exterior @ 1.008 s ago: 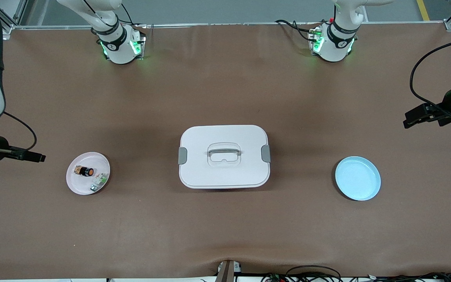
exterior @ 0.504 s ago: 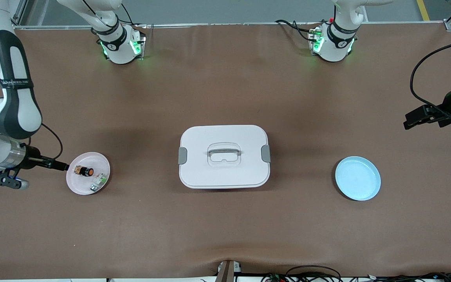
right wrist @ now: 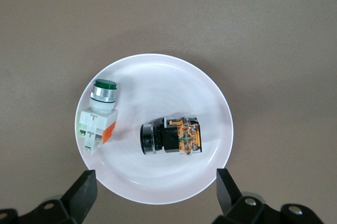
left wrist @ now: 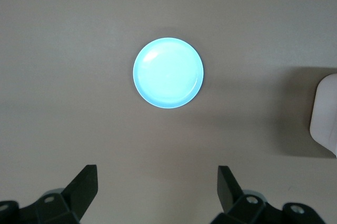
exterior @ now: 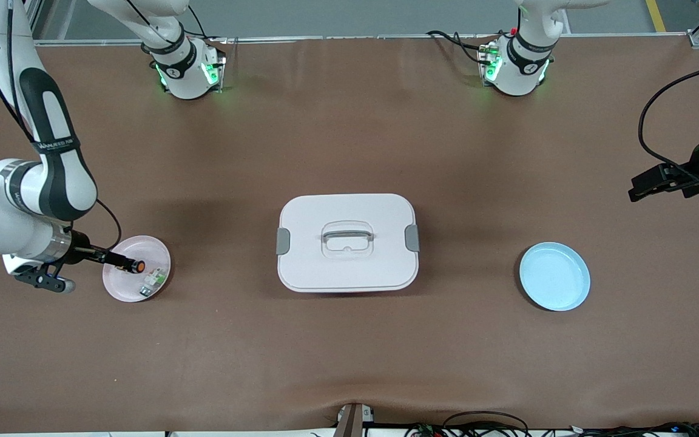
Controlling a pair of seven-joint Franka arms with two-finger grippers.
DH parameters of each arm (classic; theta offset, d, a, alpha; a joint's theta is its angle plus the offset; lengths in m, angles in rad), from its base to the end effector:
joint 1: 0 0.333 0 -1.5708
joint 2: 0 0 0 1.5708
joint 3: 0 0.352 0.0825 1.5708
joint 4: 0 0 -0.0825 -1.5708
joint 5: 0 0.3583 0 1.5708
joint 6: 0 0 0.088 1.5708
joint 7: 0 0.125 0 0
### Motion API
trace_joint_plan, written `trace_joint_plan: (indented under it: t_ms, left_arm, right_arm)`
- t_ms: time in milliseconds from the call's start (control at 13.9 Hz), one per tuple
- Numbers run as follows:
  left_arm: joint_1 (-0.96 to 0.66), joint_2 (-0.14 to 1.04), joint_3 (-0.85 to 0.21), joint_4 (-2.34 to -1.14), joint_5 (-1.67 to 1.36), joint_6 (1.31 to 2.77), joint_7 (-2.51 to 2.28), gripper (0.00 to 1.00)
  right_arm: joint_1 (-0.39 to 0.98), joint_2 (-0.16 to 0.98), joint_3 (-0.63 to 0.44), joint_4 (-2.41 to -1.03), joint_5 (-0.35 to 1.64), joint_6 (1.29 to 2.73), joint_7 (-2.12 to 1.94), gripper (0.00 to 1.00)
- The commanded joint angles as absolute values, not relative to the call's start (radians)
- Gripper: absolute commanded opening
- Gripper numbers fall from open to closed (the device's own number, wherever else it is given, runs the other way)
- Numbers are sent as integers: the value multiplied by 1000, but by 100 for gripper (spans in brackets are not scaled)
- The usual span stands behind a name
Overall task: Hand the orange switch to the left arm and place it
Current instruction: 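Move the right gripper down over the white plate's black switch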
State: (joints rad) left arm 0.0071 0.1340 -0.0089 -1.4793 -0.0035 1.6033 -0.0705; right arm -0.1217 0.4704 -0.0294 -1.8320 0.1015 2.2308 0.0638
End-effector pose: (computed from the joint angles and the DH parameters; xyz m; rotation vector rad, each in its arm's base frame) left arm 0.5770 -0.0011 0.6122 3.1354 0.1081 -0.0159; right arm 0.6275 -0.0893 0.3006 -3.0428 0.4246 0.1047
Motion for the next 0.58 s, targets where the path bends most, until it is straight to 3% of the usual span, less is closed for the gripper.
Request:
trace_joint_plan:
  t_ms: [0, 504]
  left_arm:
    - [11, 141, -9, -1463, 0, 1605, -69, 100]
    - [12, 147, -9, -1463, 2, 1605, -67, 100]
  right_arm:
    - [-118, 486, -29, -1836, 121, 2252, 35, 100]
    - [-117, 564, -29, -1871, 120, 2396, -92, 100]
